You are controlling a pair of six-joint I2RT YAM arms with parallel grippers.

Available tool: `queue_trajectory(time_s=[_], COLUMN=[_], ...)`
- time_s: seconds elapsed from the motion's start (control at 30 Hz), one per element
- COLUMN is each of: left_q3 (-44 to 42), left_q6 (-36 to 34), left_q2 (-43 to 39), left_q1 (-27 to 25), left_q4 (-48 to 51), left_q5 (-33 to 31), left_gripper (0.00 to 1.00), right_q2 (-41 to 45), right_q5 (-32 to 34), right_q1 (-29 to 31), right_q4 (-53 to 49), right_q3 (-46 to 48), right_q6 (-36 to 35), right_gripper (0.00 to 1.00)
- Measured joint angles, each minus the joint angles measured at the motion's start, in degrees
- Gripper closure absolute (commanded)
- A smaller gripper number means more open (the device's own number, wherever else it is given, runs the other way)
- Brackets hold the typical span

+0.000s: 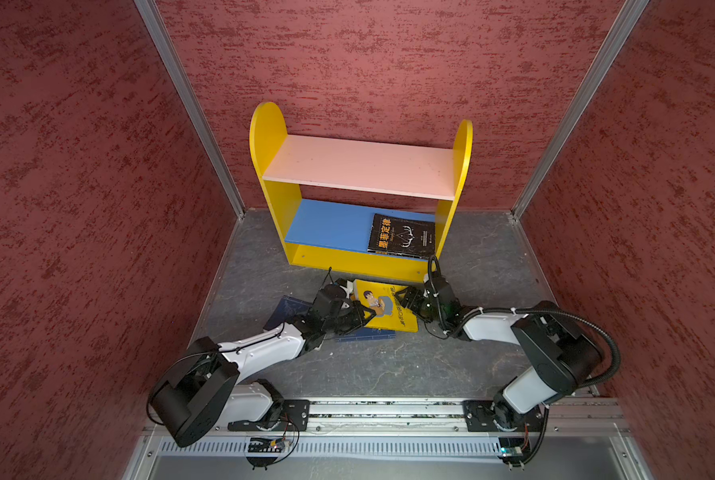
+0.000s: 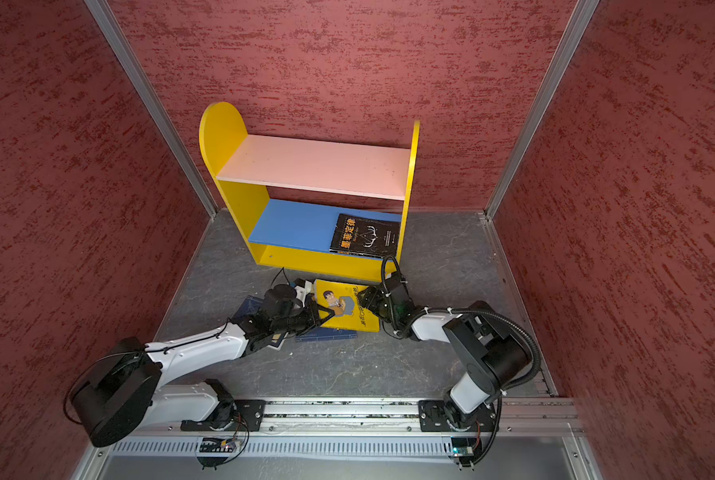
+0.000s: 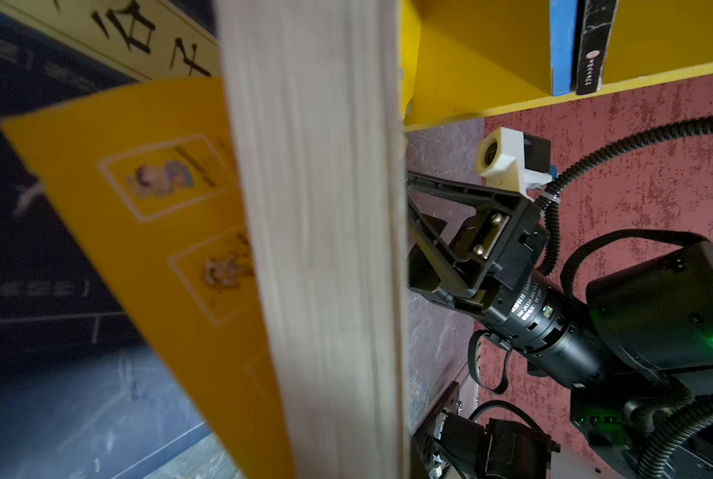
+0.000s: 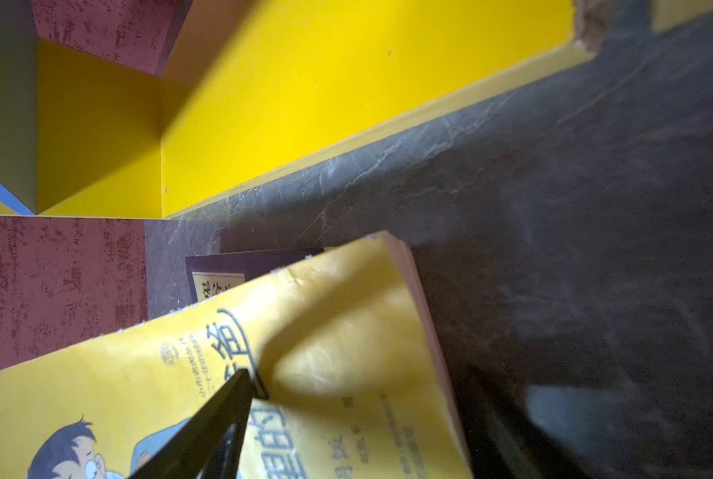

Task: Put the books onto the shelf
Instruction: 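Lift the yellow book upright between both grippers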

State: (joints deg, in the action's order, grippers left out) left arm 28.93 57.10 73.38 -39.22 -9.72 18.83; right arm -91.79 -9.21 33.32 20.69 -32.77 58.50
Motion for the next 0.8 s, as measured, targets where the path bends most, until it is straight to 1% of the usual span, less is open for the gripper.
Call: queue_trajectory(time_s=[0.1,0.2,0.33,0.57,0.7,0.8], left_q3=[0.0,0.0,-0.02,0.22,1.75,3.06], left_q6=[-0.13,-0.2,0.35,2.23,2.51,2.6], left_q2=[-1.73,-5.05,-11.06,-22.32,-26.18,-27.02], left_q1=[0.0,0.59,3.93,12.07,15.41,17.22], left_q4=[1.4,3.26,5.99,9.2,11.1,10.88], left_q5=[0.59,1.88,5.53,15.56,20.65,23.76], left_gripper=[0.93,0.96,0.98,0.98,0.98,0.98], right_q2=[1.36,3.89,8.85,21.97,29.22,32.24], right_q5=[-2.03,-4.44,-8.15,-18.71,-24.22,-27.26], right_q1=[0.11,0.37,-0.48,-3.45,-3.65,-3.69], right_q4=[-0.7,-1.7,-1.2,1.64,2.64,4.48], right_q3=[0.55,2.14,5.09,9.18,9.51,9.66], right_q6=[-0.66,-1.84,-2.71,-3.08,-2.71,-1.03], right_gripper=[0.06,0.02,0.02,0.02,0.02,0.03])
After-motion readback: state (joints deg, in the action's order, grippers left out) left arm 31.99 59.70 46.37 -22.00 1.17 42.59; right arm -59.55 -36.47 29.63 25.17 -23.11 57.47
